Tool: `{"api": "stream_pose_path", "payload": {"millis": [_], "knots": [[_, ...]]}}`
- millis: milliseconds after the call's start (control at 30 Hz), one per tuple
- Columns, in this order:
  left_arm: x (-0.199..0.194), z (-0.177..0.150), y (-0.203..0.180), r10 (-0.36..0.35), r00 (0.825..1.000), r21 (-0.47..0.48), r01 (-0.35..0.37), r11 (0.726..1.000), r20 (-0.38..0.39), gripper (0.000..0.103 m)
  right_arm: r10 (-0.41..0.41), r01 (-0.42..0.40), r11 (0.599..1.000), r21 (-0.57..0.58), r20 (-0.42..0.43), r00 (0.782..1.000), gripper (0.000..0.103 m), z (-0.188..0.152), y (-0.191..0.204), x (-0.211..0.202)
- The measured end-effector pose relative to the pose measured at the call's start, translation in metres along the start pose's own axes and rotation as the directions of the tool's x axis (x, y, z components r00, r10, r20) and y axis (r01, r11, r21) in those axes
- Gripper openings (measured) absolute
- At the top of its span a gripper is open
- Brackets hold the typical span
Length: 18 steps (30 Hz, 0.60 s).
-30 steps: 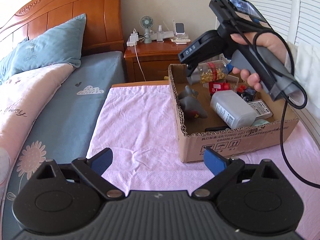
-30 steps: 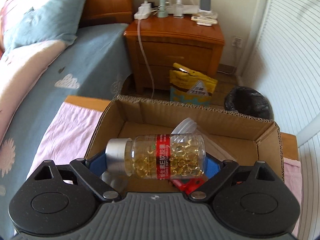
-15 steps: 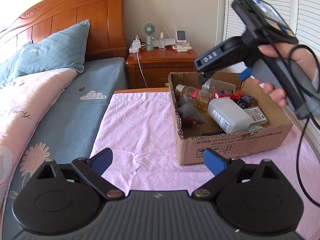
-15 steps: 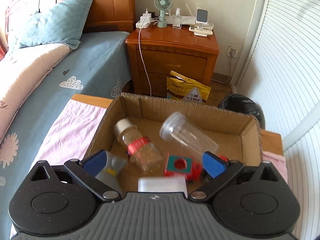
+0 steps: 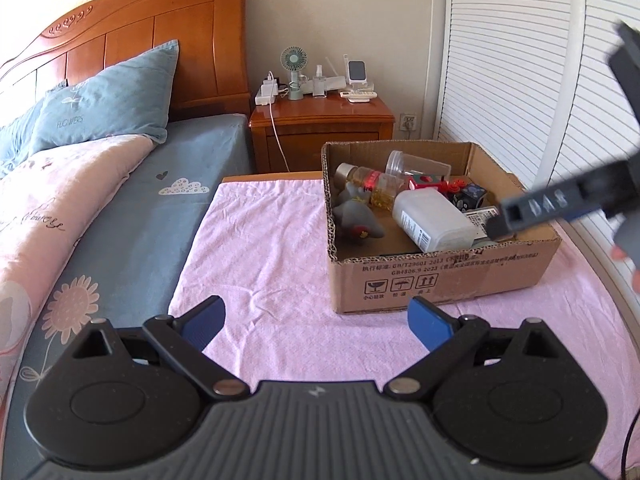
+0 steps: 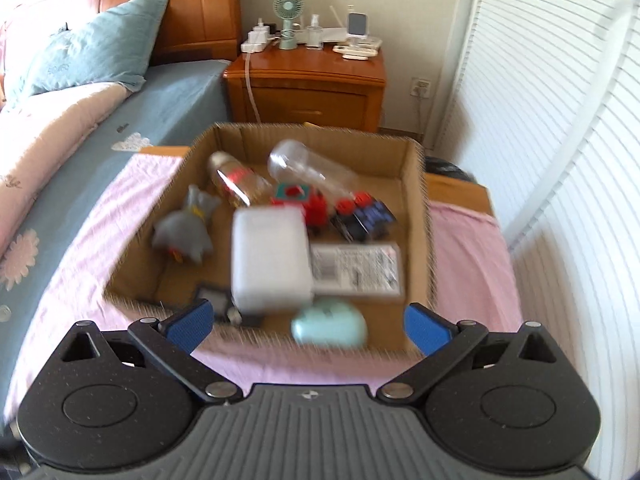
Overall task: Organize rigid objects
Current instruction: 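Open the right tool over the box and withdraw both tools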
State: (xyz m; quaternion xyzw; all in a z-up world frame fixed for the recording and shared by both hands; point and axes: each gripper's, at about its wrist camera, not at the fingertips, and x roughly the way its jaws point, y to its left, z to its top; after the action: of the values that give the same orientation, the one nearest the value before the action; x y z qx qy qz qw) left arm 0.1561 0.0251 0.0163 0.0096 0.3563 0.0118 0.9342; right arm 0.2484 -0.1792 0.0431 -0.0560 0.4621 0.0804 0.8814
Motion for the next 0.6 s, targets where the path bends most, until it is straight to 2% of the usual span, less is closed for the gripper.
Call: {"api": "stream_pose_path", "payload": {"millis": [200,333,600], "knots": [[0.0,0.0,-0.006,0.037,0.999,-0.003,-0.037,0.999,-0.023,0.098,-0.029,0.029,0.996,0.081,-0.009,1.0,0.103,-0.046,-0.008,-0.024],[-0.006,0.0,-0.014,0.011,1.0,0.011,-0.01,1.0,-0.023,0.098,-0.048,0.047,0.989,0.143,0.005,0.999,0.103,-0.07,-0.01,-0.045],[-0.018,0.001,-0.033,-0.007,1.0,0.061,0.008,0.998,-0.029,0.098,-0.096,0.086,0.983,0.164,0.05,0.994,0.103,-0.092,-0.008,-0.076]]}}
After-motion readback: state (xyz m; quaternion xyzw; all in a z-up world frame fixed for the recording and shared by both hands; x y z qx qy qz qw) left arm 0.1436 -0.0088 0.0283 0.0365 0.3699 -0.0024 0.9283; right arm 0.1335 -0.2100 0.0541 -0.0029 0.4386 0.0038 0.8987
